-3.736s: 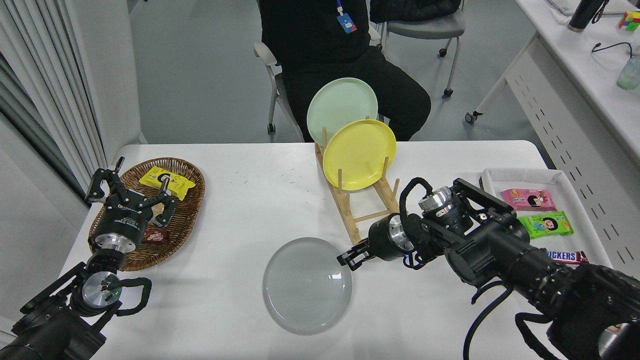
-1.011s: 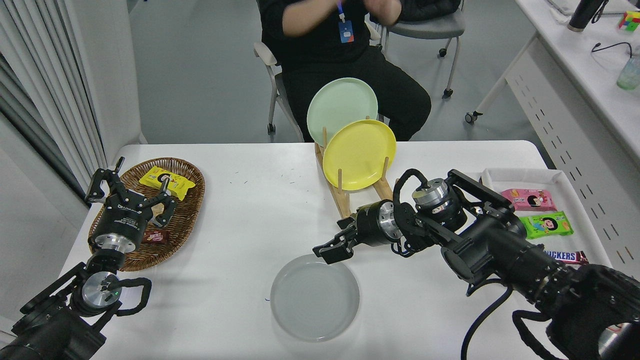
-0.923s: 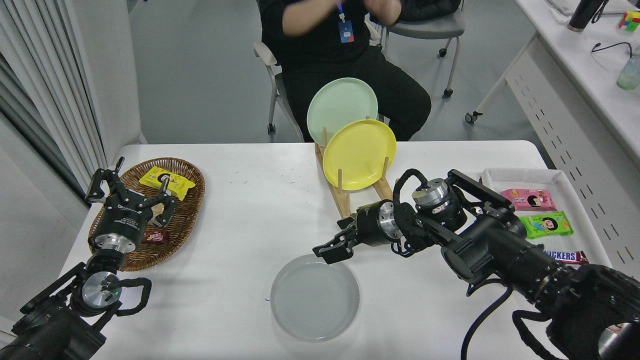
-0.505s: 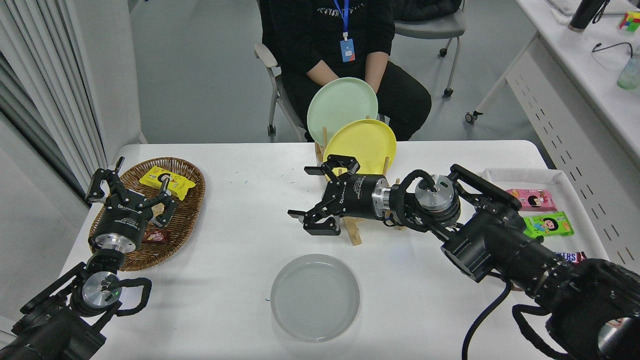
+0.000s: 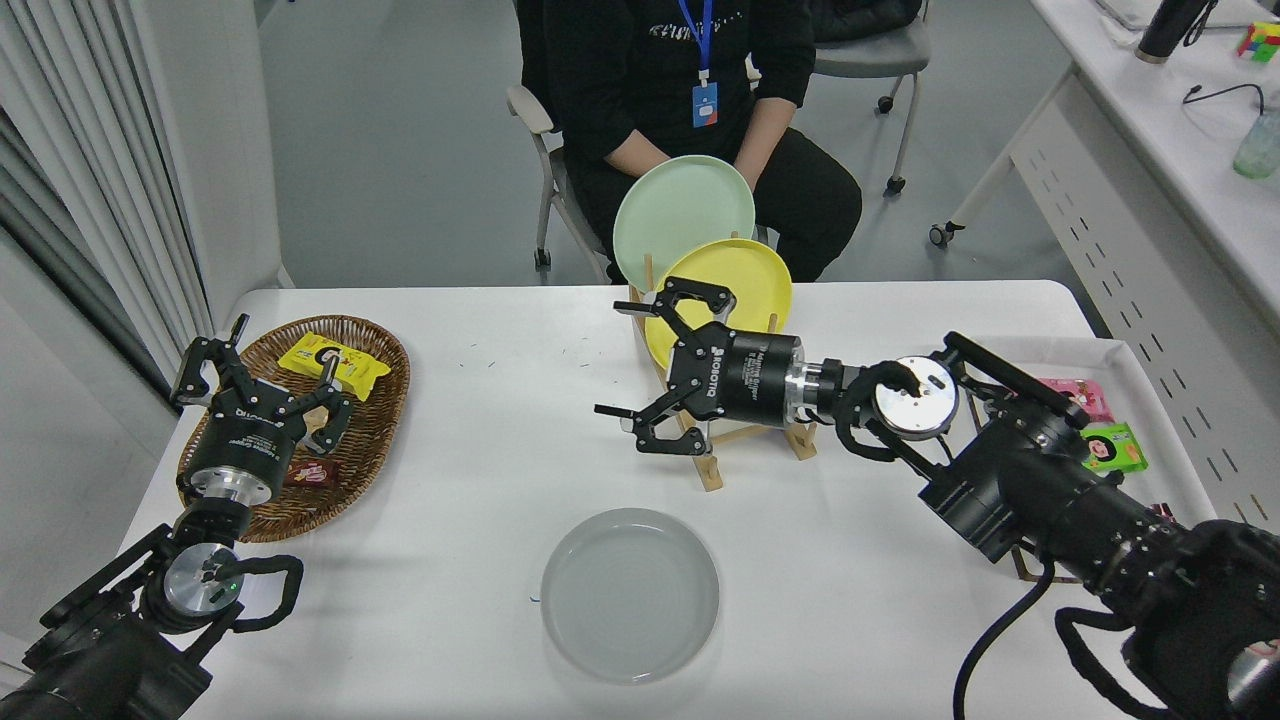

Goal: Place the plate on the table

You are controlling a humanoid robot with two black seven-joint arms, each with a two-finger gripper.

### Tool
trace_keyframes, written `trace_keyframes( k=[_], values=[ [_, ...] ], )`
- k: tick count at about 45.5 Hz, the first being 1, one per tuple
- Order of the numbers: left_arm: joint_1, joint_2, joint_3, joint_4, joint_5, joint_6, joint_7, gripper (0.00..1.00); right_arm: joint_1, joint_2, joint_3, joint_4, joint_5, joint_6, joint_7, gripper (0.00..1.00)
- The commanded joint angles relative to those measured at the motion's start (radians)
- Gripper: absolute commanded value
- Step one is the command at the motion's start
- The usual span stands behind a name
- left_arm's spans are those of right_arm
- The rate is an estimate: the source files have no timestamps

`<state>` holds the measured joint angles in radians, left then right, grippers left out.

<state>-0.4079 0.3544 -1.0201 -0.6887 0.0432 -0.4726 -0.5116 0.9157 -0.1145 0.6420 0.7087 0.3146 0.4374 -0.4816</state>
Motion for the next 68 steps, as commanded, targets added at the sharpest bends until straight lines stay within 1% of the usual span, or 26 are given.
trace_keyframes(
  k=[1, 8, 18, 22, 30, 39, 53, 68],
  values=[
    [0.000, 0.000, 0.000, 0.000, 0.000, 0.000, -0.001, 0.98, -0.001, -0.079, 0.001, -0.009, -0.078, 0.024, 0.141, 0.99],
    [0.000, 0.000, 0.000, 0.000, 0.000, 0.000, -0.001, 0.98, -0.006, -0.126, 0.001, -0.023, -0.153, 0.023, 0.259, 0.99],
    [0.000, 0.000, 0.000, 0.000, 0.000, 0.000, -0.001, 0.98, -0.017, -0.145, 0.001, -0.120, -0.268, 0.023, 0.420, 0.99],
    [0.000, 0.000, 0.000, 0.000, 0.000, 0.000, -0.001, 0.98, -0.023, -0.146, 0.001, -0.153, -0.296, 0.023, 0.463, 0.99],
    [0.001, 0.000, 0.000, 0.000, 0.000, 0.000, -0.001, 0.98, -0.063, -0.139, 0.004, -0.193, -0.298, 0.021, 0.546, 0.99],
    [0.000, 0.000, 0.000, 0.000, 0.000, 0.000, 0.001, 0.98, -0.115, -0.122, 0.005, -0.224, -0.293, 0.017, 0.594, 0.99],
    [0.000, 0.000, 0.000, 0.000, 0.000, 0.000, -0.001, 0.98, -0.138, -0.108, 0.002, -0.241, -0.289, 0.018, 0.598, 0.99],
    [0.000, 0.000, 0.000, 0.000, 0.000, 0.000, 0.001, 0.98, -0.123, -0.116, 0.010, -0.261, -0.287, 0.017, 0.601, 0.99]
  ],
)
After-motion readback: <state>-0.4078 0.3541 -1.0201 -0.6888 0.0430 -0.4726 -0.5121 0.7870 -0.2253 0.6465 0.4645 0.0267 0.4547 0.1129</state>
